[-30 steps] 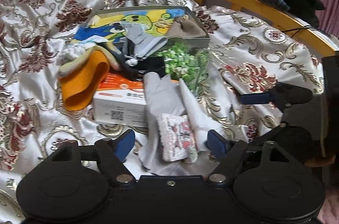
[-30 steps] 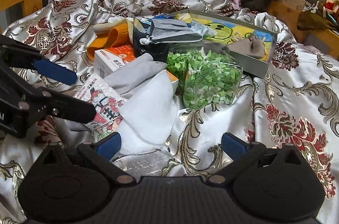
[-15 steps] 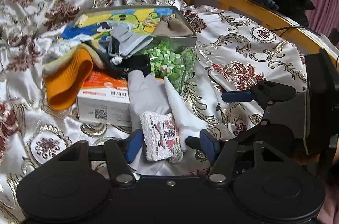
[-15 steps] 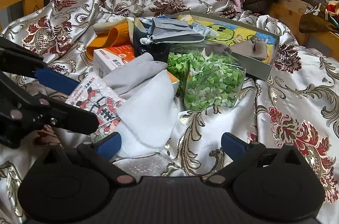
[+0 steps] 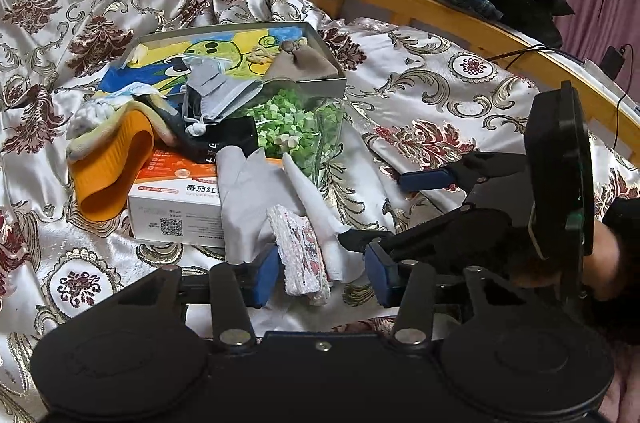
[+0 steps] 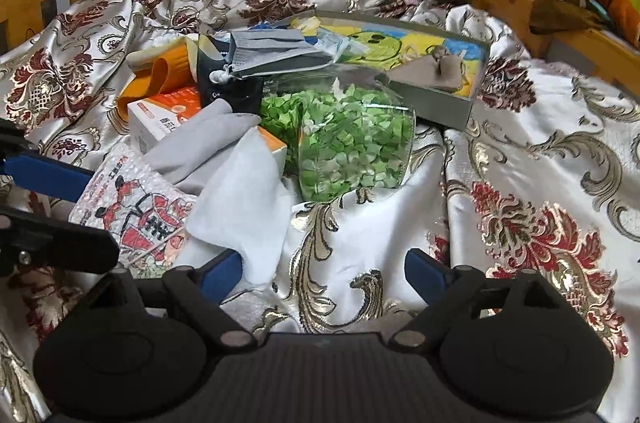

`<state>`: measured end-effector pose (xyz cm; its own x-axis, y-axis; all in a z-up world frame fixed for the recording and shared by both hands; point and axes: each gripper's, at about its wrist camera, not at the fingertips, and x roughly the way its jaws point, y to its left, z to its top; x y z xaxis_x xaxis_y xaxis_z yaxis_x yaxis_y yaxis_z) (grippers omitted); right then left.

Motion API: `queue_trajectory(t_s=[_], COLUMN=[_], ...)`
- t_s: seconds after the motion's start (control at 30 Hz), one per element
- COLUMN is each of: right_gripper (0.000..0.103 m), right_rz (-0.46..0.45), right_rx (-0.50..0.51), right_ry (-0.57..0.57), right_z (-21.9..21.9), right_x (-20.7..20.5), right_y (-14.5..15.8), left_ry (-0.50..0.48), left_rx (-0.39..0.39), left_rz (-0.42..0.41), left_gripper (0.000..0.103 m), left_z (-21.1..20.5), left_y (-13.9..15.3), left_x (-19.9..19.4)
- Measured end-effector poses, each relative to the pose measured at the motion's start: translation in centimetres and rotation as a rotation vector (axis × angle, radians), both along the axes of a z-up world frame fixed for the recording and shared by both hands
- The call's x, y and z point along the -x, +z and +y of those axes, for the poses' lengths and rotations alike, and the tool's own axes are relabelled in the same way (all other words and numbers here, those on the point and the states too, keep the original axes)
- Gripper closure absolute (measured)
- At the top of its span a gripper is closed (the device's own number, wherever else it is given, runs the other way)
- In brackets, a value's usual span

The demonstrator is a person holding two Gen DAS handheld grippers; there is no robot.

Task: Organize soft objects
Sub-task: 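Grasp the white cloth with right tool while left tool grasps printed packet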

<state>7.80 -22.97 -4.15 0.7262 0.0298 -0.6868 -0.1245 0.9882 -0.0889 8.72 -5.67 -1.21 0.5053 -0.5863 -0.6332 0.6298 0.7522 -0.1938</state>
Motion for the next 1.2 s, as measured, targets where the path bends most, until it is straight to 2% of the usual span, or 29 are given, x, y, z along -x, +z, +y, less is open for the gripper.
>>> queue_trajectory(t_s=[0.1,0.2,0.27,0.4,0.67,0.8,0.9,0.93,1.07,1.2], right_gripper=[0.011,0.012,0.015,0.021,0.022,0.024,0.034,0.04,0.064,0.08], right_rz=[0.019,0.01,0.013,0.002,0.001,0.034,0.055,0.058,0.063,0.063], right_rx=[-0.042,-0.01,-0.023,0.035,0.043,-0.049,-0.097,-0.106,-0.12,-0.122], right_ry=[0.04,0.141,0.221,0.356,0.413,0.435,0.468,0.478,0.527,0.532], right_z=[-0.6,-0.3,0.1,1.3,1.7,0.7,0.3,0.2,0.4,0.5], right_x=[-0.3,-0.3,-0.3,-0.1,-1.1,-2.3,-2.7,-2.7,-2.2,-1.9], right_y=[0.3,0.5,0.6,0.4,-0.5,-0.9,-1.0,-0.9,-0.8,-0.6], left_ry=[0.013,0.029,0.037,0.051,0.093,0.124,0.134,0.138,0.144,0.137], left_rx=[0.013,0.024,0.032,0.042,0.041,0.029,0.019,0.013,0.018,0.016], left_rz=[0.038,0.067,0.083,0.107,0.121,0.12,0.117,0.116,0.121,0.101], left_gripper=[0.059,0.068,0.072,0.075,0.075,0.075,0.081,0.083,0.083,0.085], left_z=[0.5,1.1,1.3,1.2,0.3,0.0,0.1,0.2,0.4,0.4], left_y=[-0.4,-0.9,-1.3,-1.8,-2.6,-2.8,-2.7,-2.7,-2.8,-2.7], left_x=[-0.6,-1.0,-1.3,-1.8,-2.7,-3.1,-3.1,-3.1,-3.1,-2.6])
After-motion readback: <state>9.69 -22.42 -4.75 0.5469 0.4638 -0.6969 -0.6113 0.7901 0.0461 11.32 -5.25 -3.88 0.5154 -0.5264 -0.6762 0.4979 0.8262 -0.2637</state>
